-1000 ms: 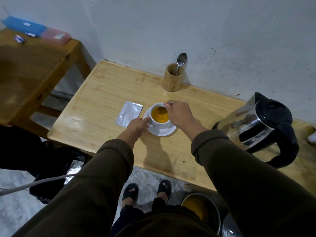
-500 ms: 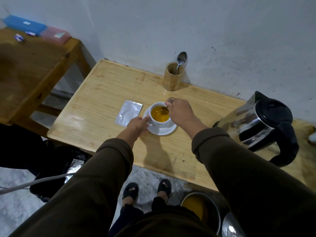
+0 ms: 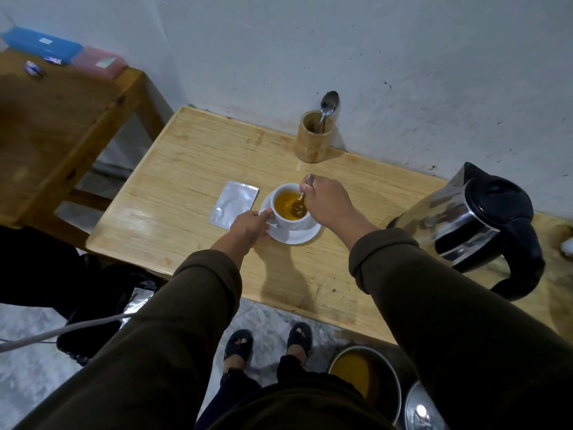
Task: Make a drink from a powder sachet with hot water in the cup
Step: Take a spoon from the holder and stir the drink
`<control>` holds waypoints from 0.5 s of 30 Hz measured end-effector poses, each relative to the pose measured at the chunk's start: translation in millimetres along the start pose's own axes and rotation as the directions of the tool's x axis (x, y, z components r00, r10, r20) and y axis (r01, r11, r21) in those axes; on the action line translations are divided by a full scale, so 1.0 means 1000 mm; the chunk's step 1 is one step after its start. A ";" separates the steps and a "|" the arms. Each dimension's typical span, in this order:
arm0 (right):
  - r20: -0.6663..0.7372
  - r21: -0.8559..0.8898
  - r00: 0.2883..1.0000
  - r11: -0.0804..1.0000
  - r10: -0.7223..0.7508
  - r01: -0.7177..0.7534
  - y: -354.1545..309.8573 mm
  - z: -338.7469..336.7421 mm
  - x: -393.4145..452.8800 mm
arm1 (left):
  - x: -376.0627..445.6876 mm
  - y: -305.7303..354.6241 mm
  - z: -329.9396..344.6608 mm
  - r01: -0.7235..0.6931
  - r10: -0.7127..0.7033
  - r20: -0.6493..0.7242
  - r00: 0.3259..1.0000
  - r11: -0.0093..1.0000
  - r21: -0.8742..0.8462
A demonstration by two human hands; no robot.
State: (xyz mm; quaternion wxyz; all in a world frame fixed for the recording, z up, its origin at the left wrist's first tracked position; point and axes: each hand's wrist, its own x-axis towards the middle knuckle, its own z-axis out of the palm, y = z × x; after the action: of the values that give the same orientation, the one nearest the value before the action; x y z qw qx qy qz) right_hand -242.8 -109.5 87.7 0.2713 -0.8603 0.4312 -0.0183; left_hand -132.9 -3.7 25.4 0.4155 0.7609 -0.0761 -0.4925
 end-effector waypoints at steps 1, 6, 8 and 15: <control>-0.017 -0.005 1.000 1.000 -0.003 0.003 0.000 0.000 0.001 | 0.000 0.000 0.000 0.001 -0.001 -0.001 1.000 1.000 -0.005; -0.037 -0.006 0.999 1.000 -0.027 0.027 -0.004 0.003 0.003 | 0.002 0.000 -0.001 0.017 -0.017 0.007 1.000 1.000 -0.015; -0.008 -0.001 0.999 1.000 -0.031 0.031 -0.007 0.002 0.003 | 0.003 -0.002 -0.002 0.010 -0.010 0.001 1.000 1.000 0.009; 0.052 0.033 0.997 0.998 -0.061 0.060 -0.009 -0.001 0.001 | 0.002 -0.001 -0.003 0.015 -0.015 0.006 1.000 1.000 0.013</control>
State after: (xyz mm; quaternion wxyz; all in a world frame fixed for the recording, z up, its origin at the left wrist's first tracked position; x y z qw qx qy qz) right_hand -235.8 -106.9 92.5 0.2953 -0.8688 0.3973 -0.0103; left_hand -129.8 -2.4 23.5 0.4067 0.7627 -0.0745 -0.4974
